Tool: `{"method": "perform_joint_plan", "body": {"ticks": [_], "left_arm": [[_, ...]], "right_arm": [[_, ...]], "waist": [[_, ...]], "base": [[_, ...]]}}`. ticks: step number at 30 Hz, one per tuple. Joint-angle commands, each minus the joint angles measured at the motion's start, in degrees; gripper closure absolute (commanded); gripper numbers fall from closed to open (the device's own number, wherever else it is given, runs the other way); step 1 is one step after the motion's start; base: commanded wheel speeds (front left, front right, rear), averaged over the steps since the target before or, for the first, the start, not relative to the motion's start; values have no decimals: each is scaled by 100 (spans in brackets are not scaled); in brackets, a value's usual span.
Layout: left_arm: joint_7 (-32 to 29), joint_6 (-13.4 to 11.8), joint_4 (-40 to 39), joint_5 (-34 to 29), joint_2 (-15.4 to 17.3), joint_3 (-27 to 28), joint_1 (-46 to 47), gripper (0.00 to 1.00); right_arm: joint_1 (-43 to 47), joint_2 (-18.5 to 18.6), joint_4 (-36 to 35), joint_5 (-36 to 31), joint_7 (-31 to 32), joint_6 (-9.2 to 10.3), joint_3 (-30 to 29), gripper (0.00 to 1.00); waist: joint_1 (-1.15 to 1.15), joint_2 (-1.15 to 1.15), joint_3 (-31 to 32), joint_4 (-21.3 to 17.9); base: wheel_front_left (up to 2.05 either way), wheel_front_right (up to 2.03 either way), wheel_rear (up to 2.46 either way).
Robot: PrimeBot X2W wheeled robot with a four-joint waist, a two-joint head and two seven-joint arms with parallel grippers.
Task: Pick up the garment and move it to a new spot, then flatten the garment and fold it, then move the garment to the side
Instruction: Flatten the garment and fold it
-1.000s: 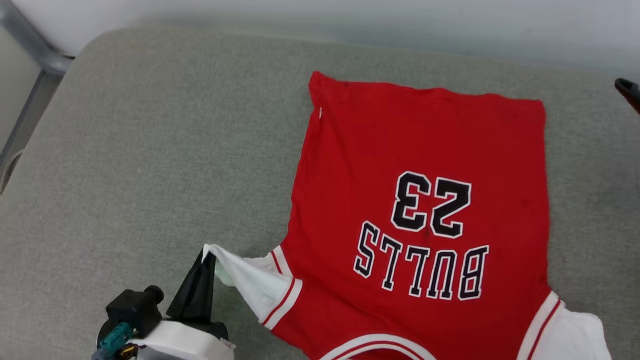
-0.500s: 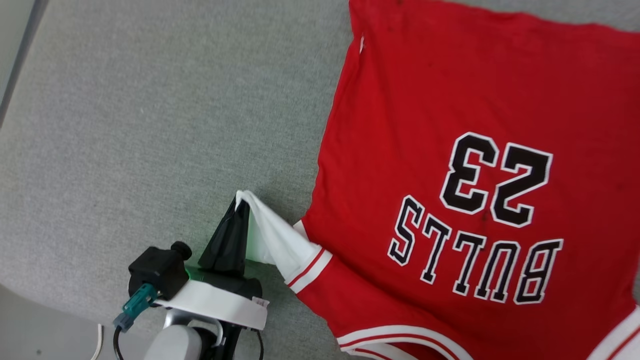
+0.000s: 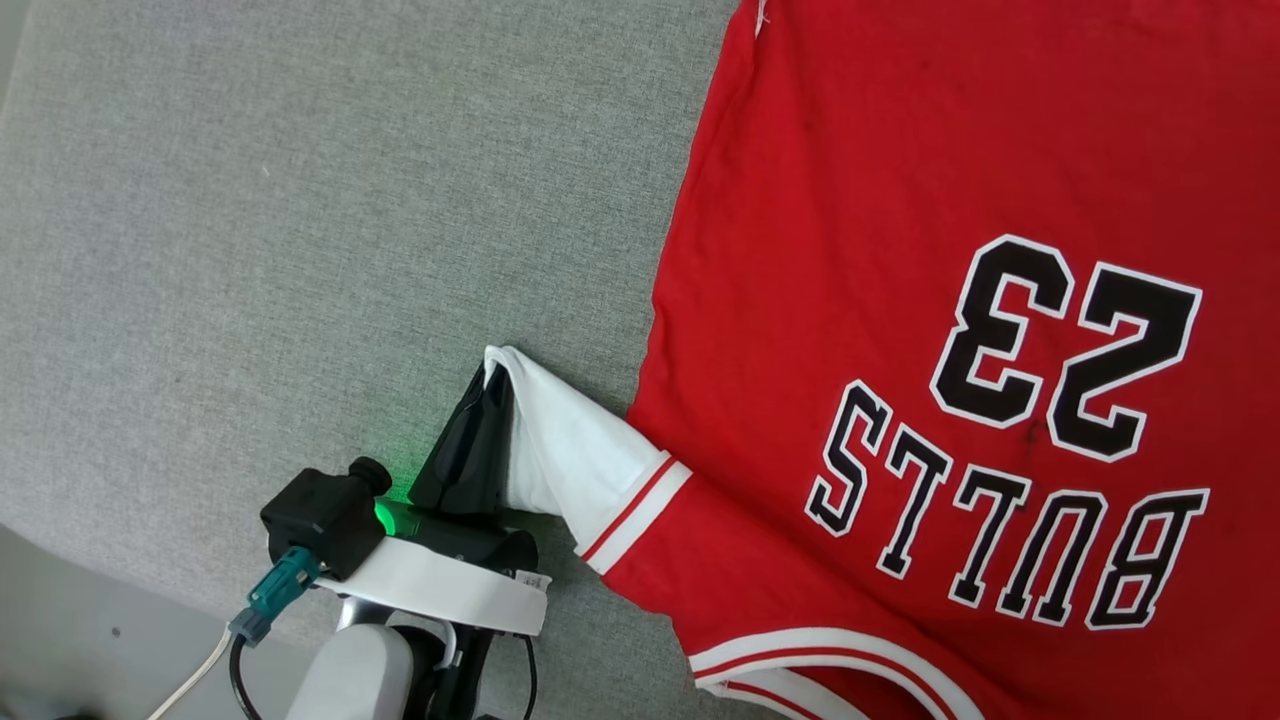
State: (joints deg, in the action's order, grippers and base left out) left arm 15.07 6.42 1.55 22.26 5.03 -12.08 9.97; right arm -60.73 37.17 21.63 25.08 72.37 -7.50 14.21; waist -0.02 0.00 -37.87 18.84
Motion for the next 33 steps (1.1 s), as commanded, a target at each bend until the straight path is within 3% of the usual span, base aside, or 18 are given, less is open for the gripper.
{"method": "perform_joint_plan", "body": {"ticks": [1, 6, 13, 21, 33], "left_arm": [[13, 14, 1, -47, -20, 33, 83, 100], [13, 51, 79, -95, -68, 95, 1, 100], [13, 78, 183, -134, -98, 274, -232, 100], [13, 87, 342, -180, 30, 559, -664, 100], [11, -51, 554, -113, 190, 827, -1313, 100]], "right_arm": [[695, -175, 378, 70, 77, 3, 287, 100], [484, -84, 380, 47, -174, 5, 143, 100], [248, -478, 291, 514, -1129, 3, -202, 100], [837, -14, -130, 1156, -1918, 4, 180, 100], [3223, 882, -1307, 2042, -2775, 4, 187, 100]], "waist": [[2, 0, 14, -10], [2, 0, 184, -92], [2, 0, 716, -366], [2, 0, 1539, -809], [2, 0, 2572, -1334]], "base": [[0, 0, 0], [0, 0, 0], [0, 0, 0], [0, 0, 0], [0, 0, 0]]}}
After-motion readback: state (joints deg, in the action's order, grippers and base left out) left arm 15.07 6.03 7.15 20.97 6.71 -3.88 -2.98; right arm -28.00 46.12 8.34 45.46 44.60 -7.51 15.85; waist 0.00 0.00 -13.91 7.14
